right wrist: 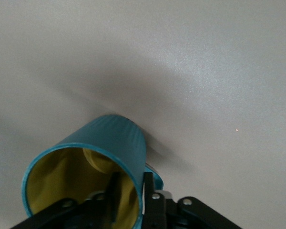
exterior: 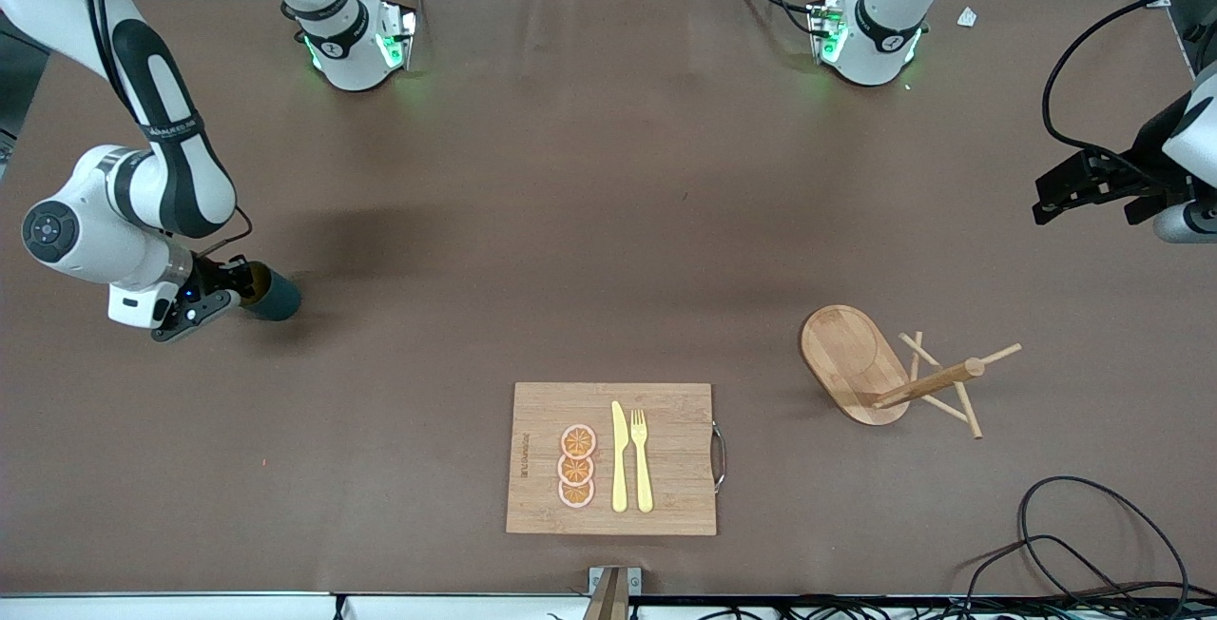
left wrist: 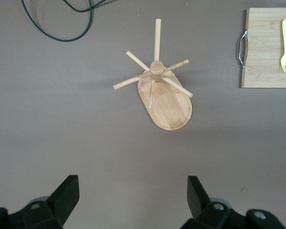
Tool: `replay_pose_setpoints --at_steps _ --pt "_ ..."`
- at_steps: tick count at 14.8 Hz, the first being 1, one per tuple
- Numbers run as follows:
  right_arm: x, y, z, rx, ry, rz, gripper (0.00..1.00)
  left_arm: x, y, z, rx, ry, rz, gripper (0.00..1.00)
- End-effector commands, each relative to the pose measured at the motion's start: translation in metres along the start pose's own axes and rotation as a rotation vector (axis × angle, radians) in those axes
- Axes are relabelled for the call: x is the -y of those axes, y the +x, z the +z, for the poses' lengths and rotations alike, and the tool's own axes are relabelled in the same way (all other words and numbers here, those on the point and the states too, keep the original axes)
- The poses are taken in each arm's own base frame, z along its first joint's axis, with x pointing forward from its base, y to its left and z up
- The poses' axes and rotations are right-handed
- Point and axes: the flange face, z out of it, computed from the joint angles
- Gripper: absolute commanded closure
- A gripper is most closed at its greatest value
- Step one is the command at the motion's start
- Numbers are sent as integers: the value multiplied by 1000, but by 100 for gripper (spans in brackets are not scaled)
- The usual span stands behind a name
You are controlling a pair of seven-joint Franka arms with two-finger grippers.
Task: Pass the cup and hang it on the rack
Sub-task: 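Lower the right gripper onto the teal mug rim and grasp it, then lift the teal mug with the right gripper toward the table middle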
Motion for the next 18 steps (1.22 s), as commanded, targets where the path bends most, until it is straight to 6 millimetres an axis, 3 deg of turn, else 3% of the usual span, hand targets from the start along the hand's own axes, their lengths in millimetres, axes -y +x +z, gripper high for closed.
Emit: replay_pose_setpoints --at_steps 1,4,7,11,13,18 --pt "12 12 -13 -23 -1 -27 100 0 1 -2 -9 -4 1 0" --pt "24 36 -46 16 34 -1 100 1 1 -2 -9 -4 0 0" --pt "74 65 -71 31 34 100 100 1 1 -2 -9 -4 0 0" --pt "184 111 -96 50 45 295 100 1 1 -2 -9 -6 0 0" --pt "246 132 -99 50 45 376 100 0 1 -2 -9 -6 2 0" --pt "373 157 -97 43 31 581 100 1 1 -2 -9 -7 0 0"
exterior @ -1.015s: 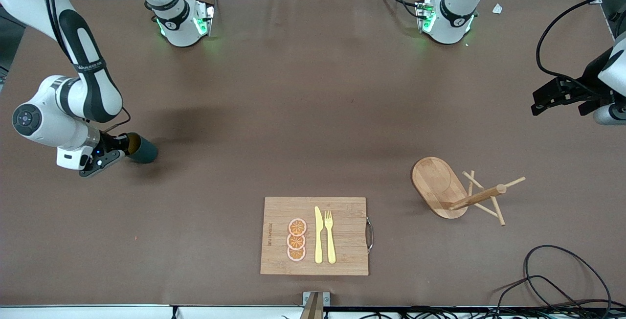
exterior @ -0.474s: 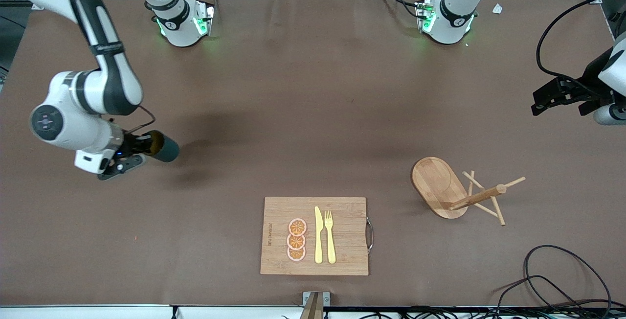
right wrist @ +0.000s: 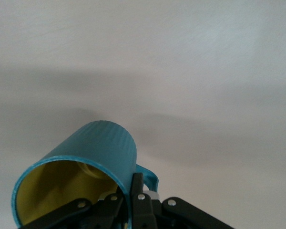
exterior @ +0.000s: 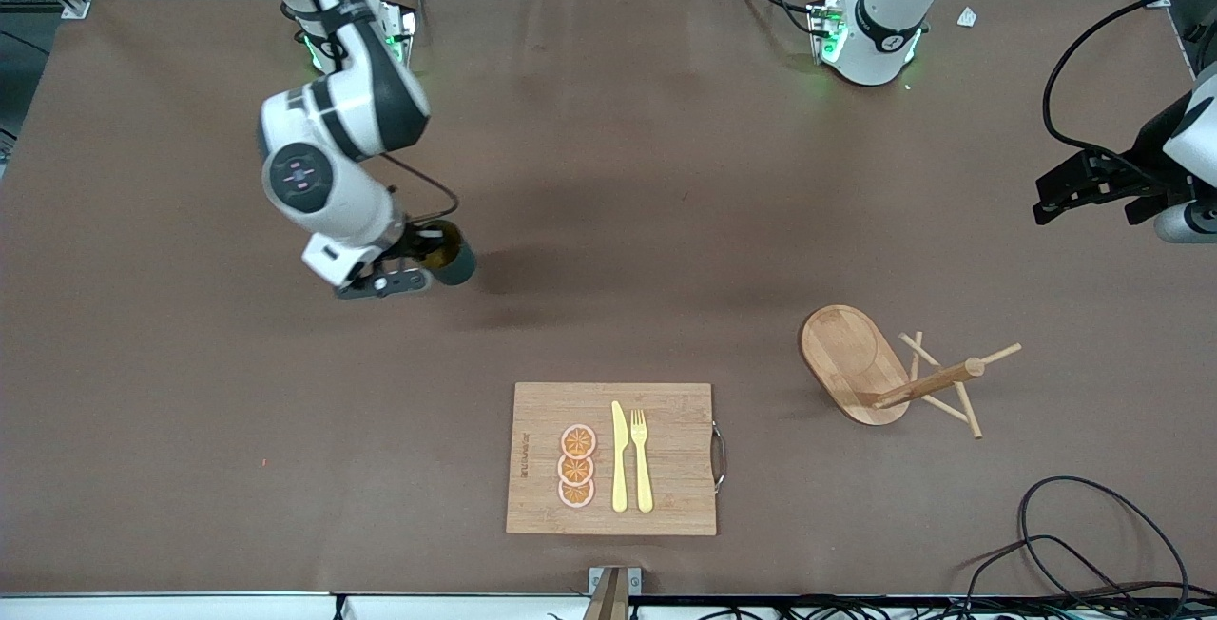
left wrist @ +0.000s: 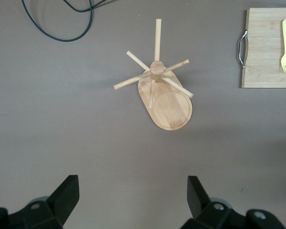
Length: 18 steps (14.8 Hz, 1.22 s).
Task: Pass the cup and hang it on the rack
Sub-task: 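Lift the teal mug with the right gripper toward the table middle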
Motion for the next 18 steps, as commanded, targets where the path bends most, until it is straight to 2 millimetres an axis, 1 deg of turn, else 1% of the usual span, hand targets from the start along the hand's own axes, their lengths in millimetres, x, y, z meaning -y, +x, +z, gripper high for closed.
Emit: replay_pose_setpoints --at_steps 1,3,5,7,8,10,13,15,18 --pt "46 -22 -3 -28 19 120 100 0 1 -2 -9 -7 1 0" --pt "81 -33 2 -64 35 162 100 0 1 -2 -9 -1 2 0" --pt "115 -41 23 -94 47 221 100 1 1 -2 -9 -1 2 0" --pt "143 -47 43 -100 43 256 100 1 2 0 -6 -3 4 0" --pt "154 -48 49 -105 45 269 100 1 3 2 -3 -3 2 0" --pt "170 -48 58 -114 51 307 100 -2 3 2 -1 -3 5 0" --pt "190 -47 72 -111 43 316 100 -8 5 10 15 1 11 0" --pt "199 -47 85 -96 41 318 100 -13 4 11 20 1 8 0" --pt "212 -44 93 -70 67 339 100 -15 4 13 27 -11 9 0"
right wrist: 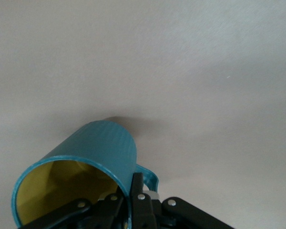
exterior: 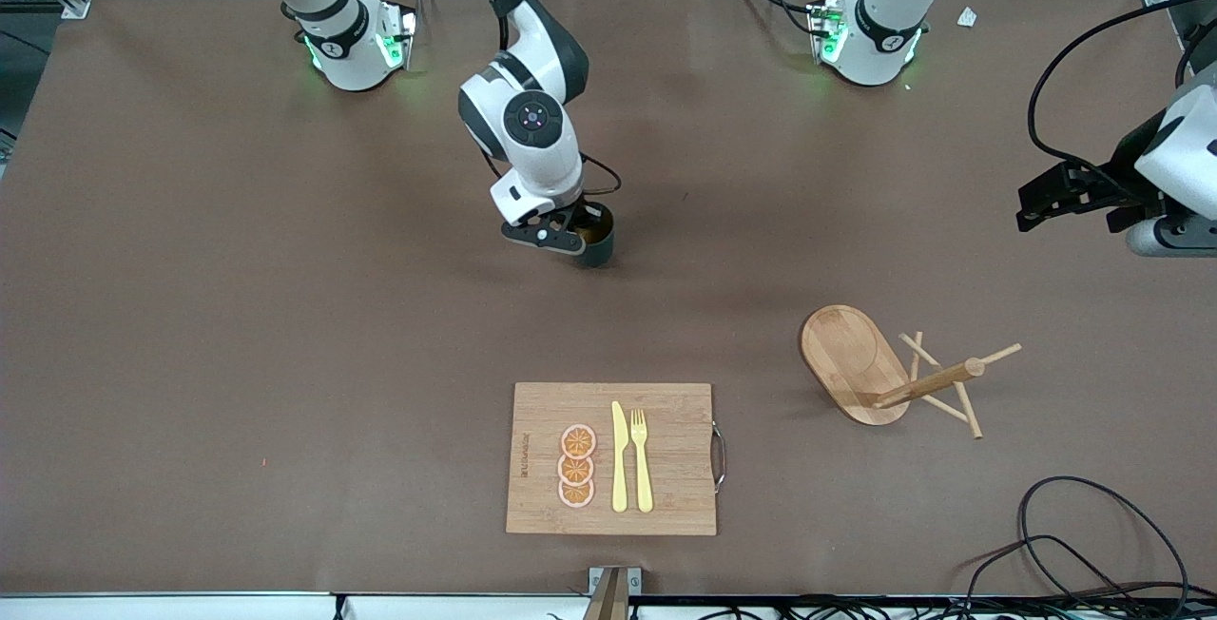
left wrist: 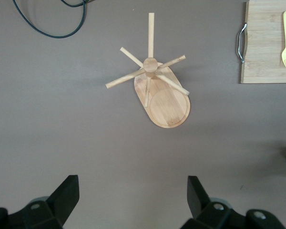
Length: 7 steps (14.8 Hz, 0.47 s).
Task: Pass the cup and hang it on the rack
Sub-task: 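Lift the teal mug with the right gripper toward the table middle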
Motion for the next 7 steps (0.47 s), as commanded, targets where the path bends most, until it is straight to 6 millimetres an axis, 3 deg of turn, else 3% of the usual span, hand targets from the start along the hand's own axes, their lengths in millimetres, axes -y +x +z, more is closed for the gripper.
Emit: replay_pose_setpoints --at_steps 1,6,7 --pt "15 2 6 10 15 26 100 -4 -2 -2 2 -13 -5 0" --pt "30 0 17 13 14 4 96 -7 -2 -1 4 -13 -73 0" --pt "29 1 17 14 11 -1 79 -7 -2 0 7 -15 -76 0"
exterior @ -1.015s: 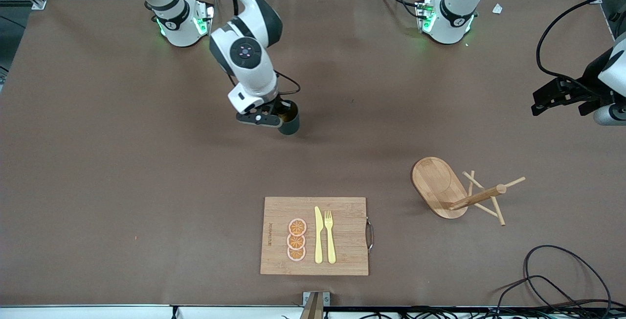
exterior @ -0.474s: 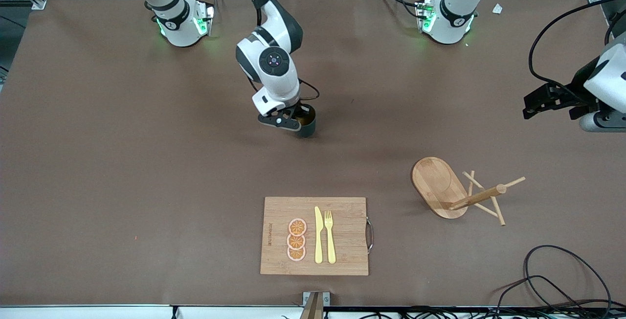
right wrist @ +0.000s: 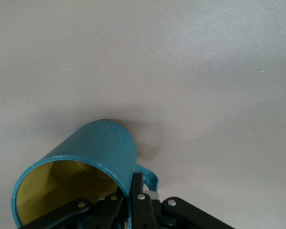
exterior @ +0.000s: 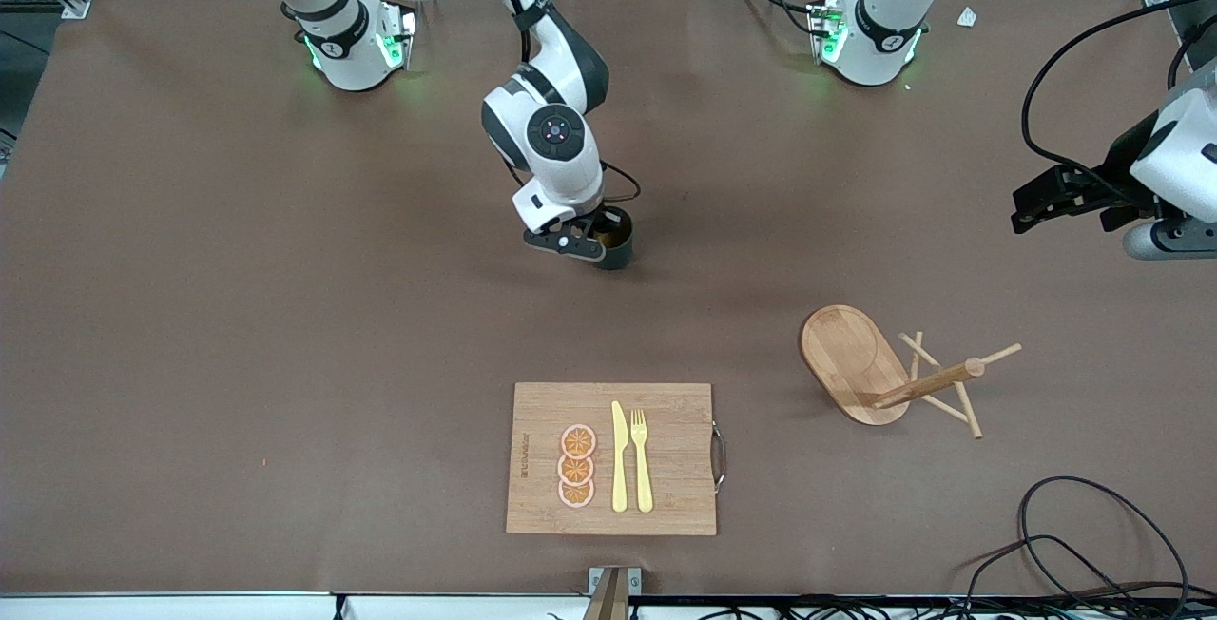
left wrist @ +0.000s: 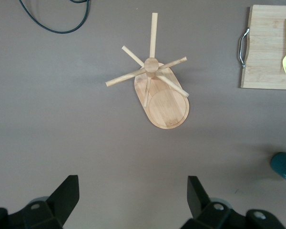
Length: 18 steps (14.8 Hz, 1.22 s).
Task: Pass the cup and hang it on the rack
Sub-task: 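Lift the teal mug with the right gripper toward the table middle, then set the mug down with the right gripper while the left gripper approaches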
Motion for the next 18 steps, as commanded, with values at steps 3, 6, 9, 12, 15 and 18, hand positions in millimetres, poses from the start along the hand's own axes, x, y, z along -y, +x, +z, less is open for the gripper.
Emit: replay_pose_setpoints --at_steps 3,6,9,12,15,18 --pt "3 5 -1 9 3 5 0 -3 -1 1 8 -12 -47 0" --pt "1 12 -8 10 4 -31 0 -28 -8 -2 10 -11 -95 0" --pt "-6 18 -38 57 -31 -82 0 -67 -21 -4 27 -3 -150 0" --pt "-27 39 -90 92 -33 -120 0 -106 -36 -8 35 -6 -196 0" --pt "-73 74 -146 116 -15 -130 0 -140 -49 -8 41 -7 -219 0" --pt "-139 120 -198 113 5 -55 0 -191 -71 -6 1 57 -251 0"
